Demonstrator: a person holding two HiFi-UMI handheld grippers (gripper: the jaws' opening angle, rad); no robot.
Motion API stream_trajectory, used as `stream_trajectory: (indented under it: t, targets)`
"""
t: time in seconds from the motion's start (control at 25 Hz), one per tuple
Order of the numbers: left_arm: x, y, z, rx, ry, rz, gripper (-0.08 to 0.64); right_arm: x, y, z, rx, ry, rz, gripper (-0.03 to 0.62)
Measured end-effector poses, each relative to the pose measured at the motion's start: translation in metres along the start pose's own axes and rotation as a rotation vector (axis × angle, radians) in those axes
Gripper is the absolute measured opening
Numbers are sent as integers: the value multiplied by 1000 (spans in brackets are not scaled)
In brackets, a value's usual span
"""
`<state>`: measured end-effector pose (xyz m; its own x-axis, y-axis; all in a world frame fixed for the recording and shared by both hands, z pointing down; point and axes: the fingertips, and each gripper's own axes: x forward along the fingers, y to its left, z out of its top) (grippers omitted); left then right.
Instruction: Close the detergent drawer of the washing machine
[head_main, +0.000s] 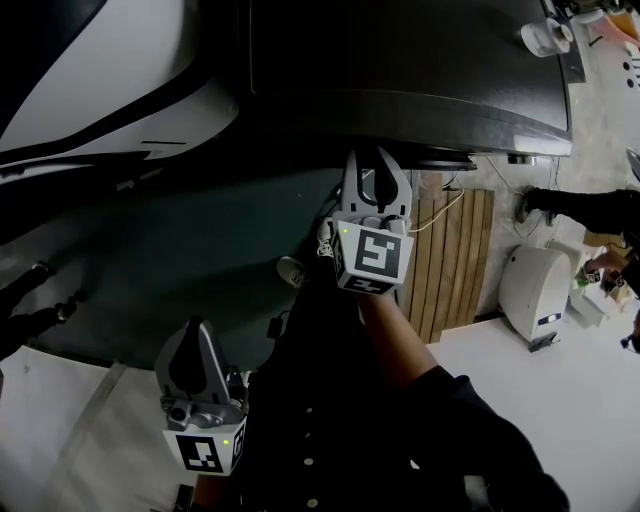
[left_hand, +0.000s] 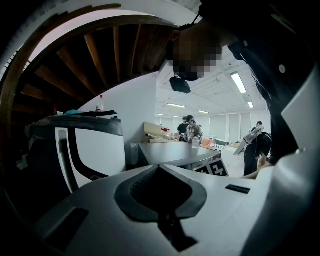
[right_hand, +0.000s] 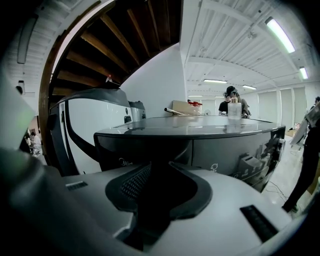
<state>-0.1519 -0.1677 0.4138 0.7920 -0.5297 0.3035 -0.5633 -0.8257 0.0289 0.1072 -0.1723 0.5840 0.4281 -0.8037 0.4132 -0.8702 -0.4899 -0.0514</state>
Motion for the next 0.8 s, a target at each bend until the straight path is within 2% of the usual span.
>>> stream_trajectory:
  t: [0.08,0.2,0.32,0.44,0.64,0.8]
  targets:
    - [-1,0,0,-1,-1,2,8,0,3,1,-8,-5,9,142]
    - [-1,-1,3,0,-7,5,8,0,8,1,5,33,28,143]
    - [-3,-1,4,4,-7,9,8,-1,7,-3,-22,47,46,150]
    - [-4,1,11,8,-28,21,8,-4,6,-2,-22,51,90,153]
    - [-6,4,27,22,-54,36,8,-26,4,22,-39,16,151,153]
    - [-7,8,43,23,-77,61,8,-46,7,55,-52,-26,215,138]
